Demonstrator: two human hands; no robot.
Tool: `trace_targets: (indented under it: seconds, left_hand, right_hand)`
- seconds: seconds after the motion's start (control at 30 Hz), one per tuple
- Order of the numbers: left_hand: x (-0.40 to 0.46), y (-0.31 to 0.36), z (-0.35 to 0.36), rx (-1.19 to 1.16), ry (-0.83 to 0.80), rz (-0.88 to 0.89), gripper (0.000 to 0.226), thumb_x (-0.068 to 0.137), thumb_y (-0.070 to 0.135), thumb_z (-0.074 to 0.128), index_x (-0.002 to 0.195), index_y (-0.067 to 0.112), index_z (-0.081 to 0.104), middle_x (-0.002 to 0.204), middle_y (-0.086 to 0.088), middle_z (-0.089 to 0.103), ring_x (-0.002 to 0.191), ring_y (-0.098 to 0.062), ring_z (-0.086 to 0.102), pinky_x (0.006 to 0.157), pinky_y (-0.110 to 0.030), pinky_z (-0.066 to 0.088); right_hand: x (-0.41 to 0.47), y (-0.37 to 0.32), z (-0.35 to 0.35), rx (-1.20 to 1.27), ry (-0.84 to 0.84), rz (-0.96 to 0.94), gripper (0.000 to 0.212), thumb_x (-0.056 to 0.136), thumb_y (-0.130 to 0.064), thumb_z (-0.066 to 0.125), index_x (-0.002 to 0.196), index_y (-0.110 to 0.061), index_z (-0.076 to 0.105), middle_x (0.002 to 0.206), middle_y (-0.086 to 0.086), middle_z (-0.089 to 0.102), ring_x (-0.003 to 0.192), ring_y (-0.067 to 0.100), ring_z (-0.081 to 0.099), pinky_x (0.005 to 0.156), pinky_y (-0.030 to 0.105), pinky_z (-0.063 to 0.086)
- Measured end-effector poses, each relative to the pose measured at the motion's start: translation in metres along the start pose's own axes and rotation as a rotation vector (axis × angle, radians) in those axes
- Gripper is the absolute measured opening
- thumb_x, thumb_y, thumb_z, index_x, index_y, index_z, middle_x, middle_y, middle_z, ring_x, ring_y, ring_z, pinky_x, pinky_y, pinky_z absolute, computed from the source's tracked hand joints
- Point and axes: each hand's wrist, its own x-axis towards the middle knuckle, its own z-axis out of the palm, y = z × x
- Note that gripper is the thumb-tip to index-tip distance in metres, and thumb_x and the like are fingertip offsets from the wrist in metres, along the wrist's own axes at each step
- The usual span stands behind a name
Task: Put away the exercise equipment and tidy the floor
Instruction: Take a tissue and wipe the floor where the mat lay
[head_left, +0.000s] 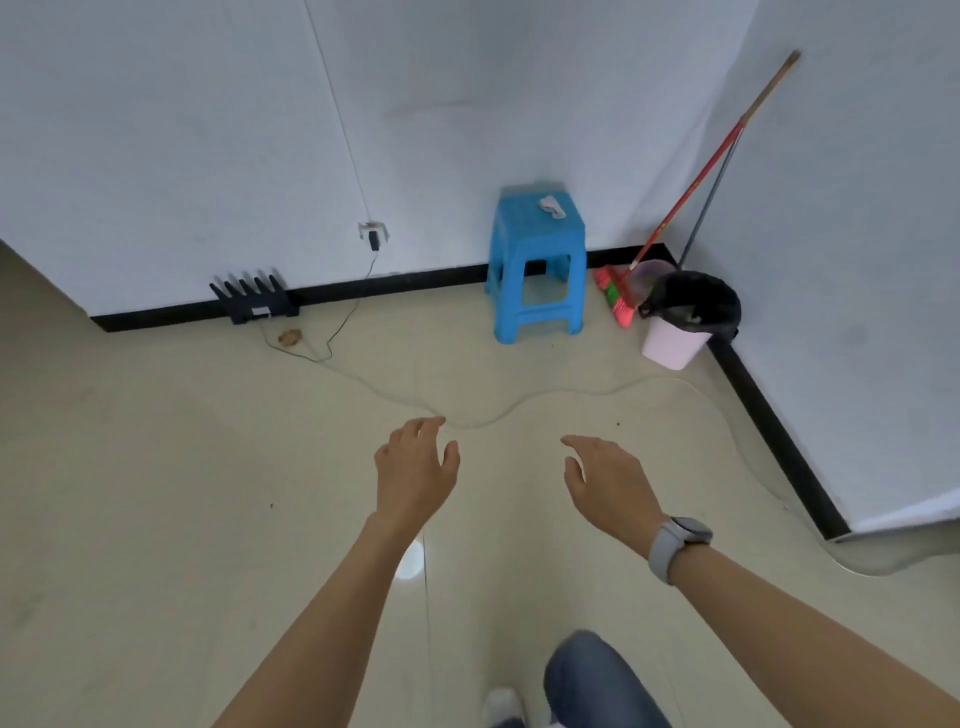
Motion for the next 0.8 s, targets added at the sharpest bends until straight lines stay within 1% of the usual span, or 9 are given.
trace_targets:
  seconds: [0.07, 0.1, 0.2, 0.23, 0.33, 0.5, 0.63, 0.73, 0.8]
  left_hand:
    - [0.059, 0.015, 0.004, -0.006, -0.015, 0.033, 0.043, 0.093, 0.028, 0.046, 0.135, 0.015, 0.044, 0.138, -0.005, 0.048, 0.128, -0.026, 0.042, 0.105, -0.040, 0.030]
    - [0.088, 0.020, 0.008, -0.014, -0.023, 0.044, 0.043, 0.093, 0.027, 0.047, 0.134, 0.015, 0.045, 0.138, -0.005, 0.048, 0.127, -0.026, 0.042, 0.104, -0.040, 0.031]
    - [0.182, 0.038, 0.027, -0.046, -0.047, 0.046, 0.042, 0.093, 0.027, 0.047, 0.133, 0.016, 0.046, 0.137, -0.005, 0.048, 0.127, -0.025, 0.043, 0.104, -0.039, 0.032]
    - [0.215, 0.046, 0.033, -0.055, -0.055, 0.040, 0.042, 0.093, 0.027, 0.047, 0.133, 0.016, 0.046, 0.138, -0.005, 0.048, 0.127, -0.025, 0.043, 0.104, -0.039, 0.032]
    - [0.319, 0.077, 0.038, -0.067, -0.098, 0.020, 0.042, 0.094, 0.027, 0.046, 0.135, 0.017, 0.044, 0.139, -0.005, 0.046, 0.127, -0.024, 0.043, 0.105, -0.039, 0.034]
    - [0.481, 0.128, 0.022, -0.104, -0.089, 0.027, 0.042, 0.094, 0.026, 0.045, 0.135, 0.017, 0.043, 0.140, -0.003, 0.045, 0.128, -0.022, 0.042, 0.105, -0.038, 0.034]
    - [0.572, 0.142, 0.024, -0.101, -0.131, 0.021, 0.043, 0.095, 0.027, 0.044, 0.136, 0.019, 0.041, 0.141, -0.002, 0.043, 0.128, -0.020, 0.041, 0.105, -0.037, 0.033]
    - [0.652, 0.143, 0.042, -0.081, -0.197, 0.011, 0.044, 0.095, 0.026, 0.045, 0.137, 0.017, 0.040, 0.142, -0.004, 0.042, 0.129, -0.022, 0.041, 0.106, -0.037, 0.034]
    - [0.712, 0.149, 0.061, -0.059, -0.237, 0.035, 0.044, 0.095, 0.026, 0.044, 0.137, 0.015, 0.040, 0.143, -0.006, 0.042, 0.128, -0.024, 0.041, 0.105, -0.038, 0.034]
  right_hand:
    - [0.053, 0.013, -0.008, 0.025, 0.012, 0.054, 0.051, 0.084, -0.029, 0.030, 0.125, -0.012, 0.054, 0.125, 0.010, 0.060, 0.116, 0.030, 0.054, 0.099, 0.038, 0.039]
    - [0.081, 0.022, -0.009, 0.033, 0.008, 0.082, 0.051, 0.084, -0.029, 0.030, 0.126, -0.011, 0.053, 0.126, 0.010, 0.060, 0.117, 0.030, 0.053, 0.100, 0.037, 0.038]
    - [0.170, 0.050, -0.008, 0.043, -0.015, 0.131, 0.038, 0.093, -0.020, 0.040, 0.129, -0.012, 0.050, 0.131, 0.009, 0.056, 0.123, 0.027, 0.048, 0.104, 0.035, 0.035]
    - [0.202, 0.059, -0.009, 0.055, -0.020, 0.148, 0.038, 0.094, -0.019, 0.041, 0.130, -0.012, 0.049, 0.132, 0.008, 0.055, 0.124, 0.027, 0.047, 0.104, 0.035, 0.035]
    - [0.302, 0.085, -0.020, 0.080, -0.033, 0.189, 0.040, 0.093, -0.025, 0.037, 0.129, -0.014, 0.049, 0.133, 0.006, 0.054, 0.124, 0.026, 0.047, 0.103, 0.034, 0.035]
    - [0.467, 0.110, -0.056, 0.061, -0.066, 0.230, 0.037, 0.094, -0.019, 0.040, 0.130, -0.016, 0.047, 0.132, 0.005, 0.053, 0.120, 0.025, 0.048, 0.099, 0.033, 0.037]
    - [0.572, 0.122, -0.069, 0.088, -0.093, 0.269, 0.037, 0.094, -0.018, 0.041, 0.130, -0.016, 0.046, 0.132, 0.005, 0.053, 0.120, 0.026, 0.048, 0.098, 0.035, 0.038]
    - [0.644, 0.134, -0.064, 0.081, -0.149, 0.289, 0.037, 0.094, -0.020, 0.039, 0.131, -0.018, 0.044, 0.134, 0.004, 0.050, 0.121, 0.024, 0.046, 0.099, 0.035, 0.038]
    - [0.695, 0.147, -0.056, 0.087, -0.185, 0.310, 0.038, 0.095, -0.020, 0.038, 0.132, -0.017, 0.043, 0.136, 0.004, 0.048, 0.122, 0.025, 0.045, 0.100, 0.036, 0.038]
